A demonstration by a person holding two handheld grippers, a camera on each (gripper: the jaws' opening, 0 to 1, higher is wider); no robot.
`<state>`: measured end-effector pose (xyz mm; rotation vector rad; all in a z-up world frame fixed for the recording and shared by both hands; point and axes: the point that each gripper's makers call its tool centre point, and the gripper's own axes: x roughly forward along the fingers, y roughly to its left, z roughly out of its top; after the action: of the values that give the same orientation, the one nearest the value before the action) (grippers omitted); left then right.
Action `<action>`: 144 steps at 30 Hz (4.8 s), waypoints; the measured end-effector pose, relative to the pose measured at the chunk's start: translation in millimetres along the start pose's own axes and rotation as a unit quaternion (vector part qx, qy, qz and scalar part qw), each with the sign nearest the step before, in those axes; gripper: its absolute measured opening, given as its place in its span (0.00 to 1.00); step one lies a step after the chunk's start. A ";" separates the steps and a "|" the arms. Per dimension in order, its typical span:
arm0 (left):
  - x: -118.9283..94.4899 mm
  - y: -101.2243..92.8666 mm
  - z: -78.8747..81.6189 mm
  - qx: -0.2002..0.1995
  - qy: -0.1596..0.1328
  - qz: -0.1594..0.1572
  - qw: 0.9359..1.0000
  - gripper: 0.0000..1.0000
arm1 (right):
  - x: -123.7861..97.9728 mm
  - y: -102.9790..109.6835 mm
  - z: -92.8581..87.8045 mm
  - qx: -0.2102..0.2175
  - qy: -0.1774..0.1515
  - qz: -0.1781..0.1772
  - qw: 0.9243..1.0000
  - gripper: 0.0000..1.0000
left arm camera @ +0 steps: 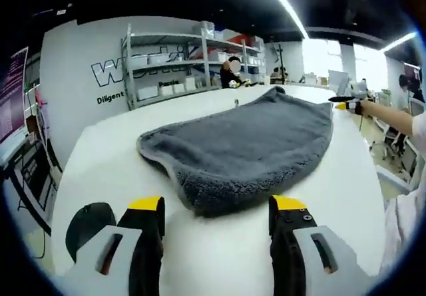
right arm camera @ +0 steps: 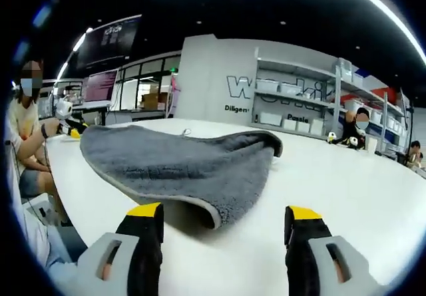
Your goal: Fold the towel on the table until its edges align and the towel forms a compact rectangular stack.
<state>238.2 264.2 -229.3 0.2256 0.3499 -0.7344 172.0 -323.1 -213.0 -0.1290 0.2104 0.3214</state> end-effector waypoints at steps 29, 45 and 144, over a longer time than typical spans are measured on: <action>-0.7 1.7 17.9 -0.104 -0.009 -0.070 0.992 0.02 | 1.8 14.3 13.6 -0.005 -0.024 0.012 1.000 0.68; -27.6 -7.9 52.8 -0.212 0.031 -0.137 0.967 0.02 | -2.8 13.5 15.3 -0.002 -0.031 0.005 1.000 0.67; -87.1 -89.2 34.4 -0.258 0.143 -0.264 0.918 0.13 | 93.9 530.8 107.2 -0.577 -0.138 0.203 0.779 0.00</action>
<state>124.9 242.1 -171.0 -0.2819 0.8900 -1.1135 105.8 221.5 -179.0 -1.2688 -0.2956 0.8712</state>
